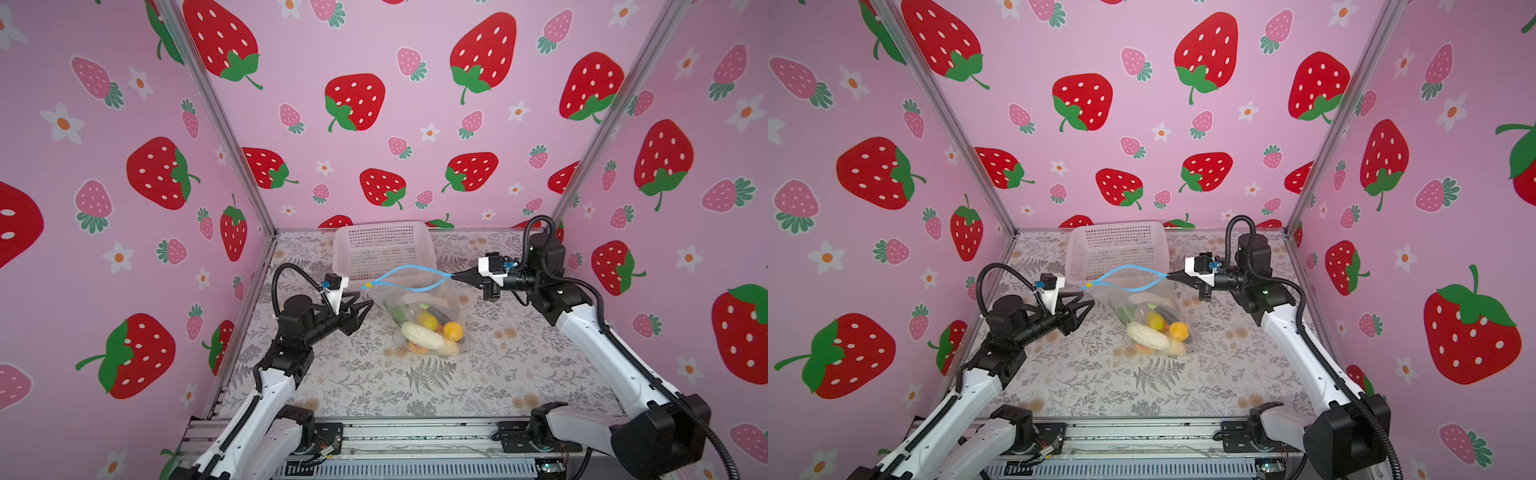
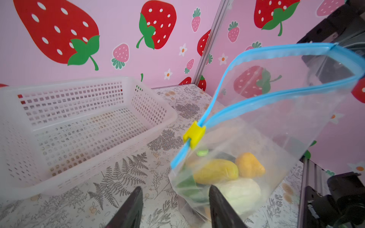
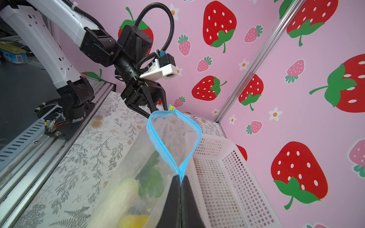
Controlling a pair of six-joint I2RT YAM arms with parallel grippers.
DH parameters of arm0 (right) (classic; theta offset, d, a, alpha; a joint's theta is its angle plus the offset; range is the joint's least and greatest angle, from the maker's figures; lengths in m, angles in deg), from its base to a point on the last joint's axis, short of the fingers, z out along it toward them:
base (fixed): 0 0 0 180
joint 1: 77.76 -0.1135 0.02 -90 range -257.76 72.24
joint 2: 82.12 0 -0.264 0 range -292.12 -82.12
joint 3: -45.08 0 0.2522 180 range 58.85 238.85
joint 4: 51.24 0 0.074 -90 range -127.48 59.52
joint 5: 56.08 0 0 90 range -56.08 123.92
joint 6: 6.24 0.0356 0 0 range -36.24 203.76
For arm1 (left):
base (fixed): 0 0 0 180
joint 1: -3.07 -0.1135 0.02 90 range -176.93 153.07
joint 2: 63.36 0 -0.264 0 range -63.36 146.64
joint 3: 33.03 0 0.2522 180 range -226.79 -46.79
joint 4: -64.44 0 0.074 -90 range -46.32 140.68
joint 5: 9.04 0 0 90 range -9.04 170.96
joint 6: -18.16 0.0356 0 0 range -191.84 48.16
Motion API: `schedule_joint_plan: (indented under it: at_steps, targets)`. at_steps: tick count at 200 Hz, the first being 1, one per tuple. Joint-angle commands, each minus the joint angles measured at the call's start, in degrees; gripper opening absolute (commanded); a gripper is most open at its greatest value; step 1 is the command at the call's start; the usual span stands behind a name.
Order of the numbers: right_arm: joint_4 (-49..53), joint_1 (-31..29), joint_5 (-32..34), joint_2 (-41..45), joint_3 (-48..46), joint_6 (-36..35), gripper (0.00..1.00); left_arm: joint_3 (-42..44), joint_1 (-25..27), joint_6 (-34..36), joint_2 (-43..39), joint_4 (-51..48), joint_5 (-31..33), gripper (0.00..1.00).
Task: Place the food in the zip-top bag and seal the zipper
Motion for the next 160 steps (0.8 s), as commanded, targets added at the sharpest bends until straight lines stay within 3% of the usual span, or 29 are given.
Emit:
schedule_joint_plan:
  at_steps: [1,66,97,112,160]
  targets:
    - [-1.9,0.6,-3.7,-0.4,-0.1,-0.8,0.00,-2.7,-0.2,3.0,3.6,9.5,-1.5,0.56]
    - [-2.8,1.7,-3.7,-1.4,0.3,0.5,0.00,-3.6,-0.2,4.6,4.0,9.0,-4.7,0.46]
    - [-2.8,1.7,-3.3,-1.7,0.5,1.1,0.00,-4.3,-0.2,4.8,4.0,8.6,-5.0,0.23]
    - [-2.9,1.8,-2.8,-1.7,0.5,1.3,0.00,-4.9,-0.2,4.7,4.3,8.2,-5.8,0.16]
    - [-3.2,1.8,-2.3,-1.7,0.9,2.3,0.00,-4.9,-0.2,4.4,3.6,7.5,-6.1,0.12]
